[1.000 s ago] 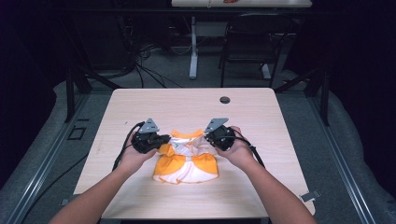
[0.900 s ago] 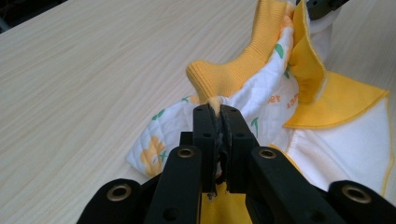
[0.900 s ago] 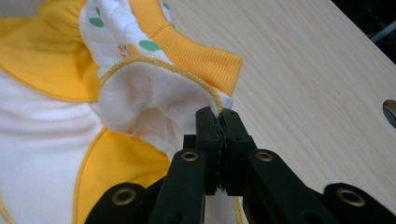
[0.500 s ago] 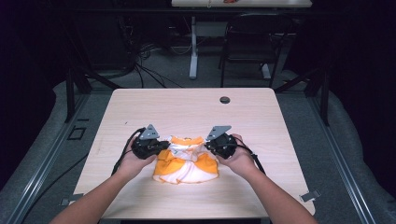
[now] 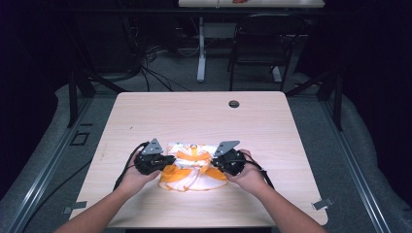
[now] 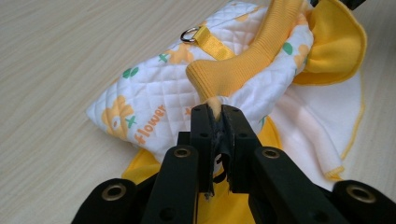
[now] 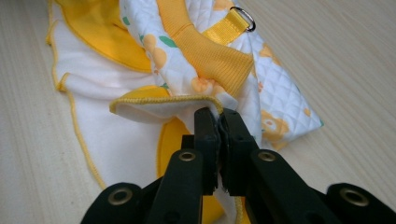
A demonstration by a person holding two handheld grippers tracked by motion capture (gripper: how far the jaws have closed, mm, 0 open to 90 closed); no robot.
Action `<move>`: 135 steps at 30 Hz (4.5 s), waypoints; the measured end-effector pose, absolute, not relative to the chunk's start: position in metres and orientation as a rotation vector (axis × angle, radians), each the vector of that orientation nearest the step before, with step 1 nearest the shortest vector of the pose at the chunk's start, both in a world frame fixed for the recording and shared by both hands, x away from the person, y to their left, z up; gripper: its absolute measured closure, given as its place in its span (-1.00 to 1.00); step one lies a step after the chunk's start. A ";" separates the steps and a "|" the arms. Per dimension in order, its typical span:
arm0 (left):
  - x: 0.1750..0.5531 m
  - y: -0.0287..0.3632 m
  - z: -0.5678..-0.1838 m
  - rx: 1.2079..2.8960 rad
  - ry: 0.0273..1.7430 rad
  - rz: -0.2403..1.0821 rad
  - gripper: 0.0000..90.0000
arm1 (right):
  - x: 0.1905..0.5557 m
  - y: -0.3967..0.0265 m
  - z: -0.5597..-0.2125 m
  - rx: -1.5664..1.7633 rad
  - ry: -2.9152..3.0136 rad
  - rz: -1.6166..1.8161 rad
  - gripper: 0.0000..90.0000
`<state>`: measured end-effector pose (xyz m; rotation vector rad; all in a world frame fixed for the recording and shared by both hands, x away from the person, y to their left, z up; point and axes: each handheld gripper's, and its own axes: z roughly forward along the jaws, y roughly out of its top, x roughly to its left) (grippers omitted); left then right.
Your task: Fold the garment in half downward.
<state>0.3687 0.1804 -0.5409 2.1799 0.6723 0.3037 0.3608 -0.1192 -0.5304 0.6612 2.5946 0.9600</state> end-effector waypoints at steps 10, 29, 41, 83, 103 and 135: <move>0.360 0.190 -0.527 2.132 0.679 0.283 0.69 | 0.353 -0.133 -0.516 0.717 2.578 1.068 0.53; 0.402 0.186 -0.531 2.087 0.814 0.279 0.99 | 0.392 -0.121 -0.514 0.839 2.515 1.103 0.98; 0.385 0.174 -0.533 2.138 0.737 0.221 1.00 | 0.389 -0.109 -0.524 0.782 2.582 1.122 0.97; 0.335 0.180 -0.569 2.211 0.670 0.158 0.96 | 0.334 -0.118 -0.567 0.732 2.738 1.037 0.96; 0.343 0.185 -0.572 2.181 0.731 0.167 0.96 | 0.337 -0.118 -0.569 0.760 2.721 1.063 0.96; 0.377 0.179 -0.572 2.160 0.811 0.204 1.00 | 0.361 -0.117 -0.568 0.827 2.681 1.035 0.99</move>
